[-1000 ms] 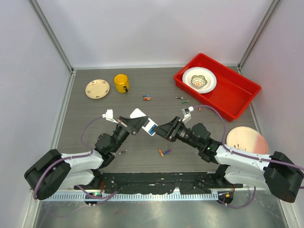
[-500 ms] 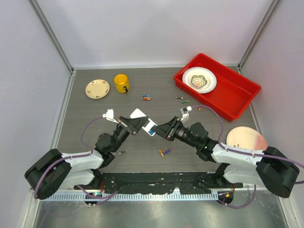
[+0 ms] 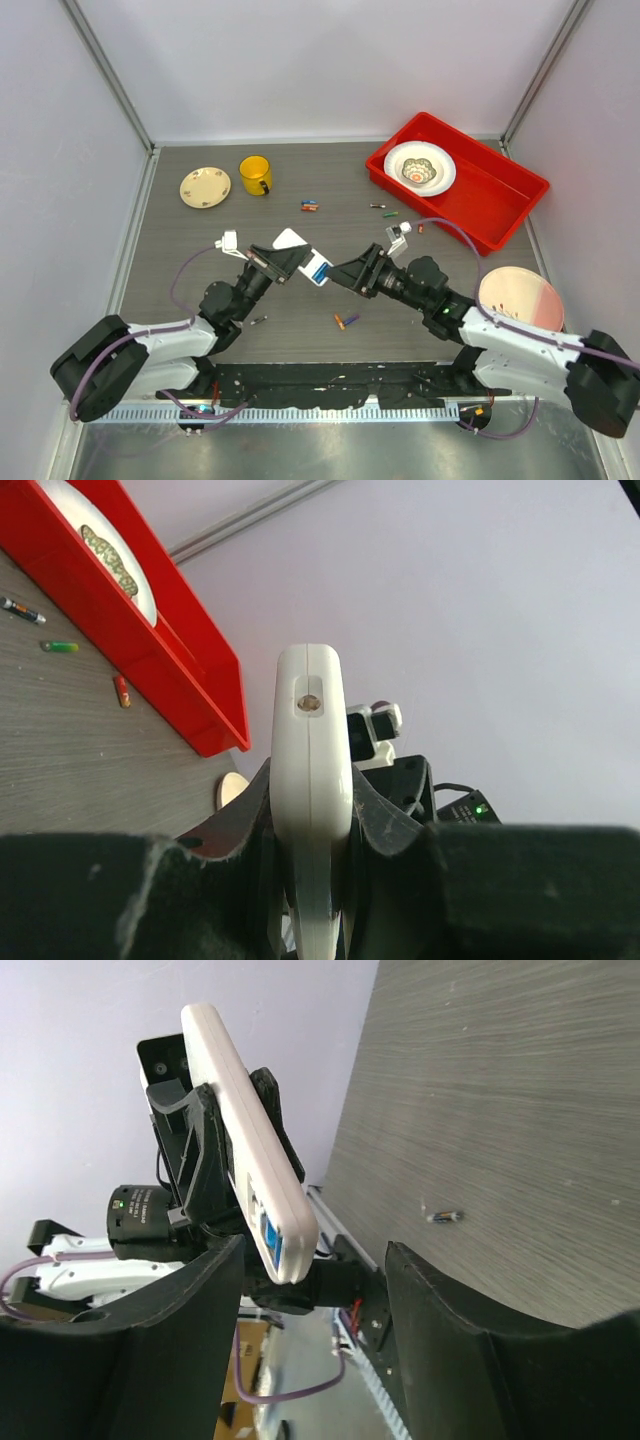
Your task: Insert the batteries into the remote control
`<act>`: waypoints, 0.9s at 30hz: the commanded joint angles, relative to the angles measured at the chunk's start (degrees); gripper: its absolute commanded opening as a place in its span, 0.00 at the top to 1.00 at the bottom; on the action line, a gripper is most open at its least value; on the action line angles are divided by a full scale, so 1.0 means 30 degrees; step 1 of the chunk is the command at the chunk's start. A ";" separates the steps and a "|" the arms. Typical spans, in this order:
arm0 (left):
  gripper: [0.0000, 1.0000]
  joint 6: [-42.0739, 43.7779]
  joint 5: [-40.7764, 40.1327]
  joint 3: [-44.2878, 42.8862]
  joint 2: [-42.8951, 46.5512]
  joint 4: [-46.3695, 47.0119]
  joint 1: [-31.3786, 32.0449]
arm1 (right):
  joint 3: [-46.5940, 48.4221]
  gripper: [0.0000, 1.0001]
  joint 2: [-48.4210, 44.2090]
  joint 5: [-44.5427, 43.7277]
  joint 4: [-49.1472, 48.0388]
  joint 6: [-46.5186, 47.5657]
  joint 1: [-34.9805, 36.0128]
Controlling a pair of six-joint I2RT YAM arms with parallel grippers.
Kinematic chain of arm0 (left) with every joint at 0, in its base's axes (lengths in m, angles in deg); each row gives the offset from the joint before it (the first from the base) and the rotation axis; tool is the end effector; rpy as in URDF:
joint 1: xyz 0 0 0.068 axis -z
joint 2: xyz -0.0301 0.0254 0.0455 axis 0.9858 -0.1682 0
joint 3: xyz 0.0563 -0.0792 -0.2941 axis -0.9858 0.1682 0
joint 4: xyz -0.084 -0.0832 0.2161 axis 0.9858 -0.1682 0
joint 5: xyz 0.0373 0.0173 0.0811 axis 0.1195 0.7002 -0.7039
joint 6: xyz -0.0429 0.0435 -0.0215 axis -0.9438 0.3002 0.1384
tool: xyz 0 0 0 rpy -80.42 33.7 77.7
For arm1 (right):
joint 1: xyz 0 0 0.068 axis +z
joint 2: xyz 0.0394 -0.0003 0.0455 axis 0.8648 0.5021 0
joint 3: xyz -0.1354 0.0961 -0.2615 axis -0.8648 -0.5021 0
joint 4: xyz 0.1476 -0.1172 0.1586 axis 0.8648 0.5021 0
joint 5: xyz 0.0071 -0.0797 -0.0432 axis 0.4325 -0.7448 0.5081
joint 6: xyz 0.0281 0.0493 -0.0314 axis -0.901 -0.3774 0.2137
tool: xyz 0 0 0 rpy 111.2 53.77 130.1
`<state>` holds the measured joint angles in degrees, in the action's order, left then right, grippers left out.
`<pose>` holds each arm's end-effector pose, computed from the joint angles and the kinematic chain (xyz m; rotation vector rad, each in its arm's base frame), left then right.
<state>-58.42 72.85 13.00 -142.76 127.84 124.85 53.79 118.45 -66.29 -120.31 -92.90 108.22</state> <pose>0.1403 -0.1306 0.2687 -0.4158 1.3975 -1.6197 0.1296 0.1581 0.2719 0.1931 1.9227 1.6188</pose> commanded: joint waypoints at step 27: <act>1.00 -0.1746 1.0700 0.0683 0.7578 -1.0304 -0.4415 | 0.8244 0.30 0.5612 -0.9590 1.8703 1.4772 0.0314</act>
<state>-63.58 102.36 15.60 -121.01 95.16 111.89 76.52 133.67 -93.79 -63.66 -53.05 108.00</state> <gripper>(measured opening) 0.256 0.688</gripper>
